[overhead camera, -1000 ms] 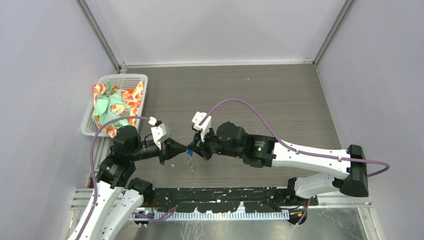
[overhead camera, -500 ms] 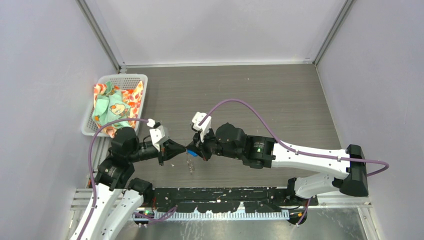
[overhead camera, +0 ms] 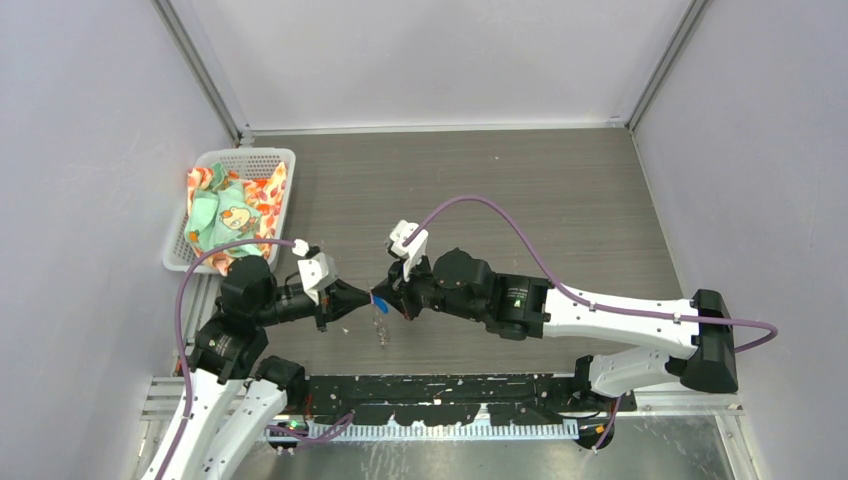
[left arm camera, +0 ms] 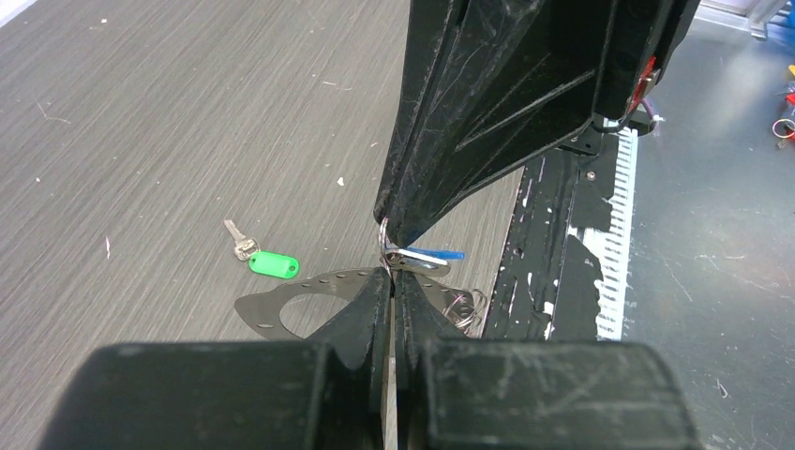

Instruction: Put the keys on the keyring

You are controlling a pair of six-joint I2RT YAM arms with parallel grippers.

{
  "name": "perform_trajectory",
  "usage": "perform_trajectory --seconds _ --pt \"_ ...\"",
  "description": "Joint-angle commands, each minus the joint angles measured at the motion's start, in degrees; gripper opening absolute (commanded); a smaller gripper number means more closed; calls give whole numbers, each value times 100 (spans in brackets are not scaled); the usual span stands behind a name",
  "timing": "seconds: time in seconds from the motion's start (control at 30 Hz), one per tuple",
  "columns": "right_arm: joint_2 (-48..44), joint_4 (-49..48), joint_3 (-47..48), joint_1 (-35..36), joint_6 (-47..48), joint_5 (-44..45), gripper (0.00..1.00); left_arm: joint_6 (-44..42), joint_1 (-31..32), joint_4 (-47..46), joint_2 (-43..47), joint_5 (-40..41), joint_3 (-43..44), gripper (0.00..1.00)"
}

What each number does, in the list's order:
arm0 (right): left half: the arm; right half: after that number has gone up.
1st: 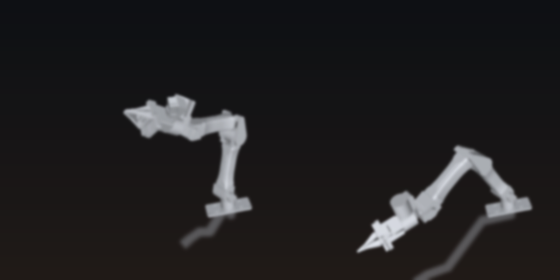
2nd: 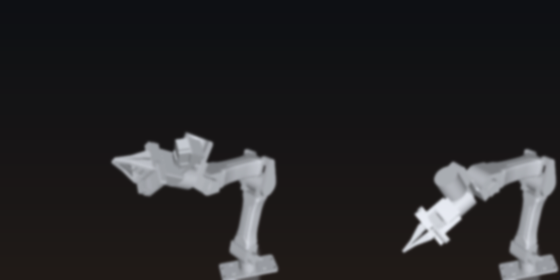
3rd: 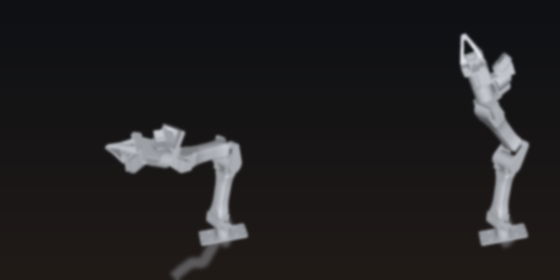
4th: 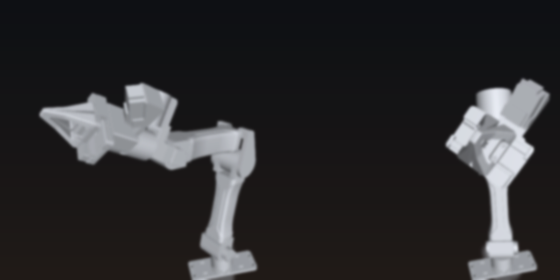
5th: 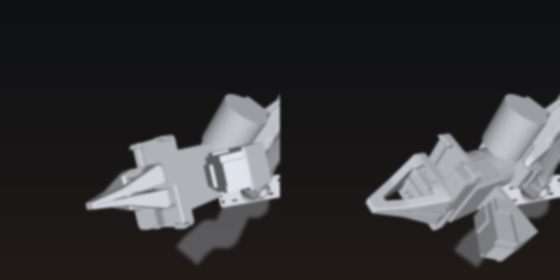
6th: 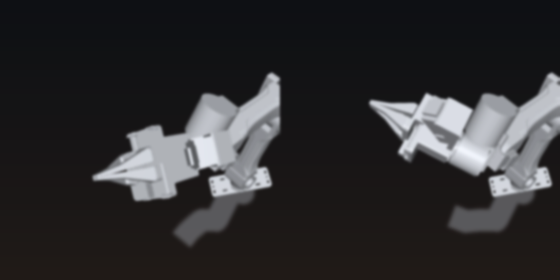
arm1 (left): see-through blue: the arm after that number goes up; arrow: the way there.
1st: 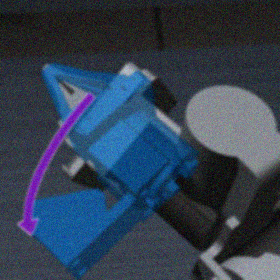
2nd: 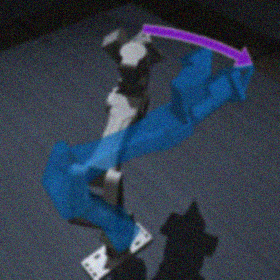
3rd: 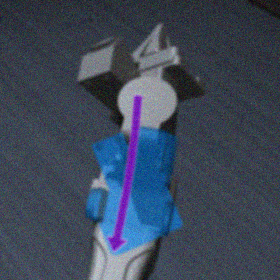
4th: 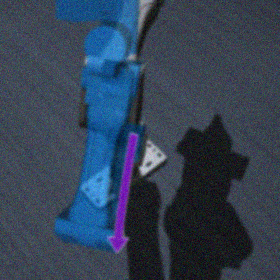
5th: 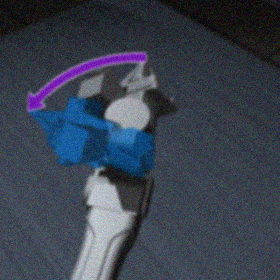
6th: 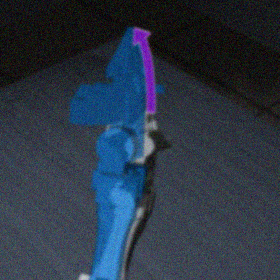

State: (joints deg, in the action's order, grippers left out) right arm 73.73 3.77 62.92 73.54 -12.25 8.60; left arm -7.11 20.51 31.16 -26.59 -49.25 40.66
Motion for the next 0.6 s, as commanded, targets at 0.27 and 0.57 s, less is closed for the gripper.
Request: perform_trajectory --seconds 0.27,0.57 --pt "-219 -323 -128 -24 -125 524 1 -29 14 -139 135 -384 73 1" --pt "-295 -316 -242 -24 -176 599 1 -12 14 -154 154 -374 73 1"
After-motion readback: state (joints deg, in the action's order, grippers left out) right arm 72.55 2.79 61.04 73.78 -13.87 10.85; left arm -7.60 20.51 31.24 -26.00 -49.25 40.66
